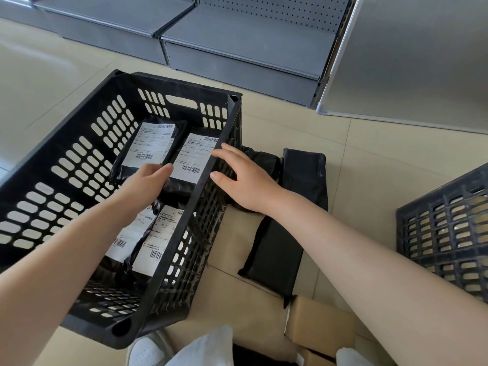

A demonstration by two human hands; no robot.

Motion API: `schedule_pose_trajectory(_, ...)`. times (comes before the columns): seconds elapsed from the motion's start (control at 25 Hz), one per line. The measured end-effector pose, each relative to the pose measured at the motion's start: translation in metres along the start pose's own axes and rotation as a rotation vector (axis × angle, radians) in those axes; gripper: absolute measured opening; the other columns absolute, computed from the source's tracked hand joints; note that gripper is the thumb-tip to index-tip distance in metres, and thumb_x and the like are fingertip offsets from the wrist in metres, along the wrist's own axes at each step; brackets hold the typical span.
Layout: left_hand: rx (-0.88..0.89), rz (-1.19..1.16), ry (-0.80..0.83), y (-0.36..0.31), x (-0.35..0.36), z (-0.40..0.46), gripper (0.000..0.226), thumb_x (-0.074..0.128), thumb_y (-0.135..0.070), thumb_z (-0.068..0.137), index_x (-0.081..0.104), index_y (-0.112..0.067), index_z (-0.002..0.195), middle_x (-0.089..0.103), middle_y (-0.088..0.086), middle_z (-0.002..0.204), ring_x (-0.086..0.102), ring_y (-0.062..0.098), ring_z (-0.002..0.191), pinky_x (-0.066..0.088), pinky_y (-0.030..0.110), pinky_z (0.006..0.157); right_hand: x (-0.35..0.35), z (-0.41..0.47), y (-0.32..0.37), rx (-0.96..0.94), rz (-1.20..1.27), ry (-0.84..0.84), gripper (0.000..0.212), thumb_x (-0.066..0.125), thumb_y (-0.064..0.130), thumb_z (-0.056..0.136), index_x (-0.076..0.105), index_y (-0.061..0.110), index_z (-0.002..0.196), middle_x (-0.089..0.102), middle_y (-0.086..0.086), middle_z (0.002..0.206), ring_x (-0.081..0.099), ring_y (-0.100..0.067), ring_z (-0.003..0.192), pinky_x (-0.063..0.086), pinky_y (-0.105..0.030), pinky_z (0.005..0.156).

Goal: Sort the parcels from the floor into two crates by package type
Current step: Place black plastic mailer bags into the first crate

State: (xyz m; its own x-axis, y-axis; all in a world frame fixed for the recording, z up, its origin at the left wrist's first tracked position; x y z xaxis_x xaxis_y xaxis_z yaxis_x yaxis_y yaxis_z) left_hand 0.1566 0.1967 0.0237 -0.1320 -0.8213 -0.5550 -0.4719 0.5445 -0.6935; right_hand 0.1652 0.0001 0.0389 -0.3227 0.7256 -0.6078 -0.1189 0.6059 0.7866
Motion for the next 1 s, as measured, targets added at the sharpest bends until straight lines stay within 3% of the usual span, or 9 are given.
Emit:
schedule_pose_trajectory(0.16, 0.287, 0.051, -0.124, -0.068, 0.004, -0.026, 0.041, 0.046, -0.043, 0.101, 0.05, -0.024, 0.137, 0.057, -0.01, 0.099, 0.055, 0.01, 0.085, 0.044, 0.026, 0.073, -0.02, -0.014, -0.014, 0.049, -0.025, -0.004, 0.054, 0.05, 0.034, 0.104, 0.034, 0.023, 0.155, 0.027, 0.003, 0.164, 0.027, -0.014, 0.149, 0.02, -0.021, 0.108)
schedule_pose_trajectory(0.24, 0.48, 0.15, -0.176, -0.098, 0.014, -0.038, 0.042, 0.049, -0.038, 0.098, 0.046, -0.025, 0.138, 0.057, -0.008, 0.112, 0.056, 0.015, 0.104, 0.047, 0.033, 0.091, -0.028, -0.024, -0.028, 0.09, -0.049, 0.02, 0.056, 0.05, 0.033, 0.104, 0.032, 0.023, 0.156, 0.029, 0.003, 0.163, 0.029, -0.015, 0.148, 0.023, -0.022, 0.109)
schedule_pose_trajectory(0.28, 0.56, 0.206, -0.184, -0.109, 0.025, -0.043, 0.045, 0.05, -0.036, 0.097, 0.045, -0.025, 0.14, 0.054, -0.009, 0.122, 0.05, 0.015, 0.118, 0.04, 0.033, 0.101, -0.033, -0.028, -0.038, 0.125, -0.065, 0.026, 0.057, 0.05, 0.033, 0.104, 0.03, 0.024, 0.156, 0.029, 0.003, 0.163, 0.031, -0.016, 0.147, 0.025, -0.024, 0.11)
schedule_pose_trajectory(0.36, 0.67, 0.304, -0.168, -0.126, 0.056, -0.051, 0.049, 0.053, -0.032, 0.095, 0.043, -0.023, 0.142, 0.049, -0.007, 0.134, 0.037, 0.015, 0.132, 0.027, 0.028, 0.106, -0.047, -0.039, -0.064, 0.218, -0.095, 0.028, 0.058, 0.05, 0.033, 0.104, 0.027, 0.027, 0.157, 0.031, 0.002, 0.162, 0.037, -0.017, 0.143, 0.031, -0.028, 0.108)
schedule_pose_trajectory(0.48, 0.761, 0.454, -0.084, -0.134, 0.114, -0.058, 0.052, 0.054, -0.032, 0.093, 0.043, -0.022, 0.143, 0.044, -0.001, 0.144, 0.027, 0.021, 0.14, 0.024, 0.034, 0.113, -0.065, -0.059, -0.11, 0.348, -0.123, -0.007, 0.058, 0.051, 0.032, 0.103, 0.027, 0.028, 0.156, 0.037, 0.0, 0.158, 0.042, -0.022, 0.14, 0.036, -0.028, 0.099)
schedule_pose_trajectory(0.56, 0.705, 0.552, 0.022, -0.117, 0.151, -0.047, 0.053, 0.054, -0.034, 0.094, 0.042, -0.022, 0.144, 0.041, 0.001, 0.148, 0.022, 0.023, 0.144, 0.025, 0.041, 0.116, -0.064, -0.078, -0.145, 0.429, -0.096, -0.025, 0.059, 0.052, 0.032, 0.102, 0.028, 0.026, 0.155, 0.037, -0.002, 0.158, 0.042, -0.023, 0.14, 0.037, -0.028, 0.101)
schedule_pose_trajectory(0.72, 0.3, 0.556, 0.253, -0.039, 0.2, -0.014, 0.058, 0.055, -0.033, 0.092, 0.039, -0.023, 0.147, 0.04, 0.004, 0.149, 0.029, 0.027, 0.142, 0.035, 0.045, 0.113, -0.04, -0.123, -0.213, 0.614, -0.048, 0.022, 0.06, 0.051, 0.032, 0.1, 0.029, 0.024, 0.155, 0.037, -0.005, 0.159, 0.044, -0.027, 0.139, 0.038, -0.03, 0.106)
schedule_pose_trajectory(0.88, 0.098, 0.49, 0.43, 0.035, 0.23, -0.007, 0.058, 0.054, -0.034, 0.094, 0.037, -0.022, 0.149, 0.041, 0.002, 0.15, 0.041, 0.023, 0.137, 0.036, 0.035, 0.11, -0.014, -0.152, -0.253, 0.757, 0.035, 0.051, 0.058, 0.052, 0.031, 0.101, 0.03, 0.018, 0.154, 0.042, -0.008, 0.155, 0.048, -0.029, 0.134, 0.039, -0.033, 0.106)
schedule_pose_trajectory(1.0, -0.031, 0.364, 0.428, 0.07, 0.234, -0.006, 0.055, 0.053, -0.034, 0.096, 0.038, -0.022, 0.148, 0.045, 0.0, 0.147, 0.049, 0.019, 0.125, 0.039, 0.03, 0.099, 0.008, -0.164, -0.267, 0.841, 0.143, 0.057, 0.06, 0.052, 0.031, 0.102, 0.029, 0.015, 0.155, 0.038, -0.011, 0.158, 0.042, -0.027, 0.14, 0.035, -0.033, 0.114)
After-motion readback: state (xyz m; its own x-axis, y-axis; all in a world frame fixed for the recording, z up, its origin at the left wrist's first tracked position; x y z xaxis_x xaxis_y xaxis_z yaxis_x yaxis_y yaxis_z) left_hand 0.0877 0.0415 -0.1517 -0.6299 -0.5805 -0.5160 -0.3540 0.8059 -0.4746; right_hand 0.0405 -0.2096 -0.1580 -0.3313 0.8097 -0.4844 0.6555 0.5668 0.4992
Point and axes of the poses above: each hand's wrist, its own z-axis towards the middle knuckle, its own x-axis out of the palm, y = z × x, the point moved 9 cm from there along z, towards the middle knuckle
